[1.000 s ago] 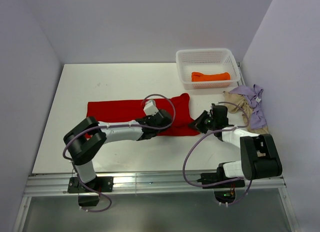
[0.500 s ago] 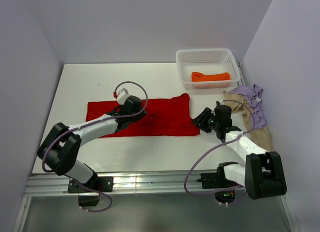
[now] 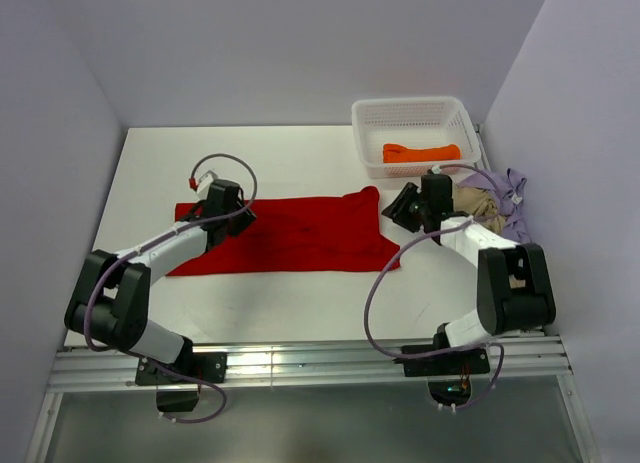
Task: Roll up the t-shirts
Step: Fold the tshirt
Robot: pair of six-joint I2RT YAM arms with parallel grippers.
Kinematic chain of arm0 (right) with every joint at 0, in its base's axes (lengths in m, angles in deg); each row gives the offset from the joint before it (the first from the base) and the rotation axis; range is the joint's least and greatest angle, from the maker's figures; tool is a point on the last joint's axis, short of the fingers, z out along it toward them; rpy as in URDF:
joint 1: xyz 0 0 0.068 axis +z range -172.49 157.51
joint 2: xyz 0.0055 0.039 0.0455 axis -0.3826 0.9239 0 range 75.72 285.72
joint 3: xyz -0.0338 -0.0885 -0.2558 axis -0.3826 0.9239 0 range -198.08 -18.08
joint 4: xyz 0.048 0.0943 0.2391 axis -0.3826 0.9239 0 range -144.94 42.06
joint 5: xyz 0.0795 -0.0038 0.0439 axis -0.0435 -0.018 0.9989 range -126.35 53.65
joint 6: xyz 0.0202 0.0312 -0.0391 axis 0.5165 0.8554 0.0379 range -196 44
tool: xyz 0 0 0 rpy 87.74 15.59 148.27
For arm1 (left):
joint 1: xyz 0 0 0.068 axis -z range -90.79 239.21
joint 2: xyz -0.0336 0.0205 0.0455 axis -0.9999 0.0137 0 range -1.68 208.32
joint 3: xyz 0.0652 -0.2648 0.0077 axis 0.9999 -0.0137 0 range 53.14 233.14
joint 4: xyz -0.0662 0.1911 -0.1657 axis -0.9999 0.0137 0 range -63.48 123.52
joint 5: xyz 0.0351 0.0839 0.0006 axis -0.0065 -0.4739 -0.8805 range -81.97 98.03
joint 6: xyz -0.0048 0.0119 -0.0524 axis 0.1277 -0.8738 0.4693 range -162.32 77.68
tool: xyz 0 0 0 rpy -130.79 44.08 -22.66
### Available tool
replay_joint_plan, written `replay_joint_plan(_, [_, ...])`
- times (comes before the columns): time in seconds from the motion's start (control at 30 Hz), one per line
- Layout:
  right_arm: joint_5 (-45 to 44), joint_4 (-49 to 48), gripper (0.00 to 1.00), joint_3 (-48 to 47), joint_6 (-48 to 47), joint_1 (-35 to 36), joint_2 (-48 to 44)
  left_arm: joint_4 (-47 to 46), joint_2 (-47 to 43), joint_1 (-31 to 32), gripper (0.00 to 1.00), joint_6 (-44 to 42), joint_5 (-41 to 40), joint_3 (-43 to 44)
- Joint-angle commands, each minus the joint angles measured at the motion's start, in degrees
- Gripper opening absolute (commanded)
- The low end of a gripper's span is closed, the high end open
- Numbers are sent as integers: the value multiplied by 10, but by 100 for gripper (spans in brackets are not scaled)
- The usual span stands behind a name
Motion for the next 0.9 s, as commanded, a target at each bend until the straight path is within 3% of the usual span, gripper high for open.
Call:
replay_joint_plan(0.0, [-14, -11, 49, -55, -7, 11, 42, -3, -15, -41, 40, -34, 50, -12])
replay_joint_plan(0.33, [-76, -26, 49, -106, -18, 42, 84, -33, 25, -148, 38, -80, 105, -28])
replay_joint_plan(0.7, [-190, 48, 48, -265, -20, 83, 231, -33, 71, -173, 37, -112, 109, -4])
replay_joint_plan(0.8, [-223, 84, 45, -305, -18, 91, 264, -25, 87, -178, 36, -120, 111, 6])
replay_joint_plan(0.87, [-240, 101, 34, -314, -8, 95, 271, -24, 98, -181, 36, -122, 112, 11])
